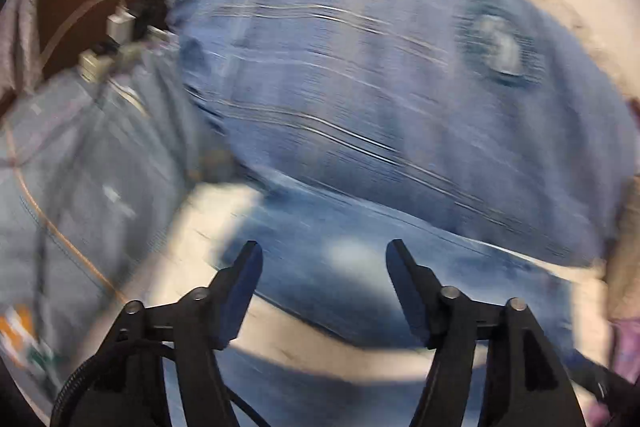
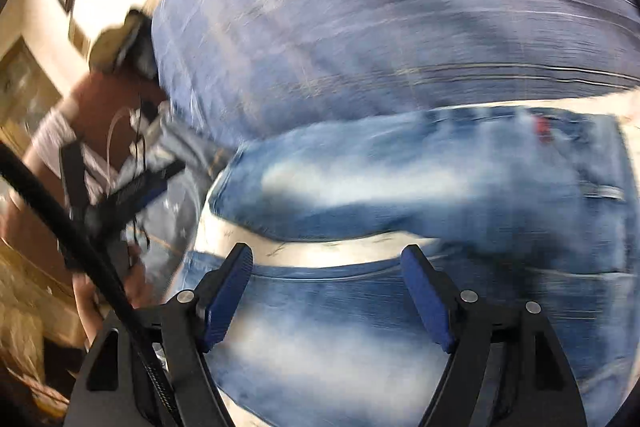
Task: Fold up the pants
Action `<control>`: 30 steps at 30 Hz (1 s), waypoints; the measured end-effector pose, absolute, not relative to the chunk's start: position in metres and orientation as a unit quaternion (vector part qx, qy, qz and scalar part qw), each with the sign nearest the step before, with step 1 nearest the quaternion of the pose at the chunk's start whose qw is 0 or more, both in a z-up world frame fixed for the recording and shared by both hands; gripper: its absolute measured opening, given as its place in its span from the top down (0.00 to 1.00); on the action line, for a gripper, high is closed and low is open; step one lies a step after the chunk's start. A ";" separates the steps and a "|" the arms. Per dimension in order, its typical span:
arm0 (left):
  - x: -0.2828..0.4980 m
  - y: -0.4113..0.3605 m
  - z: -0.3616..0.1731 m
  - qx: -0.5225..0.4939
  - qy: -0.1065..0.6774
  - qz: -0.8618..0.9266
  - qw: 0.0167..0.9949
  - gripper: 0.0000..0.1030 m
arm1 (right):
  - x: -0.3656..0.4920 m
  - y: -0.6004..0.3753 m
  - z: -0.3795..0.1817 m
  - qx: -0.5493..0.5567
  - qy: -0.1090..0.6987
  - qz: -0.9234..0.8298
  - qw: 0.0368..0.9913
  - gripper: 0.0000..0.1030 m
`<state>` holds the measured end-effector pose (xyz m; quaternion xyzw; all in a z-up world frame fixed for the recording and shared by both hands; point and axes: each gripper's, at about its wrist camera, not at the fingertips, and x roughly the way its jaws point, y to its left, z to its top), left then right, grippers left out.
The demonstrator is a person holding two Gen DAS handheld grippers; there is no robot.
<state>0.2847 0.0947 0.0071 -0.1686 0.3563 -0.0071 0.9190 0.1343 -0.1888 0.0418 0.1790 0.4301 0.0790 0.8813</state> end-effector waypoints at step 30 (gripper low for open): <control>0.257 0.000 -0.011 -0.192 0.428 -0.138 0.873 0.33 | 0.198 -0.374 0.043 0.128 0.445 -0.185 0.867 0.92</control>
